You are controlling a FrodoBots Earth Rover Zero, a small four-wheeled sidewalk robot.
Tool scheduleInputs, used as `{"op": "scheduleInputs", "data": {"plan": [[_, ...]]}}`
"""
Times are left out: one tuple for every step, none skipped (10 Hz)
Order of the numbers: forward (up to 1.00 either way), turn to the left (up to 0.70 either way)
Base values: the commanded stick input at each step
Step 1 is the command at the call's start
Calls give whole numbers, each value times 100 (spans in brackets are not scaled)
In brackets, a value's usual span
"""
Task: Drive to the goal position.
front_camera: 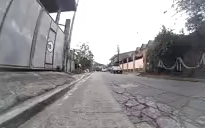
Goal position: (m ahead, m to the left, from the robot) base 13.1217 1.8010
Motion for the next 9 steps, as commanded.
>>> {"op": "scheduleInputs", "data": {"plan": [[6, 0], [6, 0], [7, 0], [8, 0], [8, 0], [8, 0], [8, 0], [9, 0], [11, 0]]}}
